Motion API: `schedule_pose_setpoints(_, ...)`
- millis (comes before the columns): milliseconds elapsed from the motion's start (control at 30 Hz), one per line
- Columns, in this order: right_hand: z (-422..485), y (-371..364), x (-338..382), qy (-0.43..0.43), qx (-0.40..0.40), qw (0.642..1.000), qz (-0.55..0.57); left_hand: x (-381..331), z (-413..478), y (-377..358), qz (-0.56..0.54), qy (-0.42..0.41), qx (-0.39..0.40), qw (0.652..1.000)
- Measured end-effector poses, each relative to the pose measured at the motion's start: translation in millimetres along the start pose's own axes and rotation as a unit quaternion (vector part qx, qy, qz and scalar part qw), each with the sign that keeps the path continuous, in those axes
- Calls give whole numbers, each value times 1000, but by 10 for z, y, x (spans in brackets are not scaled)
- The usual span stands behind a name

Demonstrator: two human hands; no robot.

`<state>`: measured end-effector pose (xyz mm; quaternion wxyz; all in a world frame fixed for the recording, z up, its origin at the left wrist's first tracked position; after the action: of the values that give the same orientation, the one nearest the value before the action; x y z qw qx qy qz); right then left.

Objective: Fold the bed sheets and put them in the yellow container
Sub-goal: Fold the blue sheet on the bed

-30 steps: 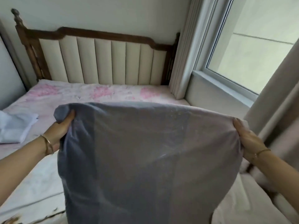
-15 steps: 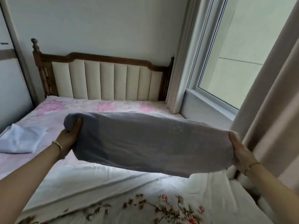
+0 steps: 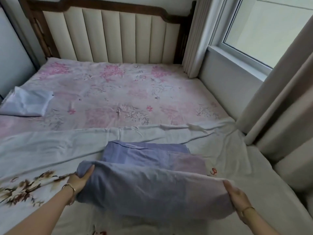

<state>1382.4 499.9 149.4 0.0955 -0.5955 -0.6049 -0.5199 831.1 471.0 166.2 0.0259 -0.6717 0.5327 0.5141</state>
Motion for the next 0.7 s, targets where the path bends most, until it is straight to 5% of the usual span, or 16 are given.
schedule_pose_setpoints(200, 504, -243, 535, 61, -28, 996, 54, -280, 445, -263, -33, 0, -49, 998)
schedule_pose_setpoints(400, 1438, -716, 1117, 88, -54, 992, 75, -788, 1224, -756, -42, -83, -85, 992)
schedule_pose_setpoints(567, 2126, -1587, 240, 36, 33, 999, -15, 161, 1856, -1570, 11, -10, -10, 1000)
schedule_pose_setpoints(700, 2220, -1706, -159, 94, -67, 992, -49, 392, 1881, -1638, 55, -81, -102, 990)
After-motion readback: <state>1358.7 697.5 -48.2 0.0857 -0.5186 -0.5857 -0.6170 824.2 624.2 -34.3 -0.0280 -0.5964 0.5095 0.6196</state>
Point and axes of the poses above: each hand's wrist, its own z-axis towards the middle knuckle, its own y-axis out of the back of the hand, x = y × z, the point moved 4 cm from there along z, towards the middle knuckle, and after that the axes turned 7 degrees about -x, right-handed, at the moved point
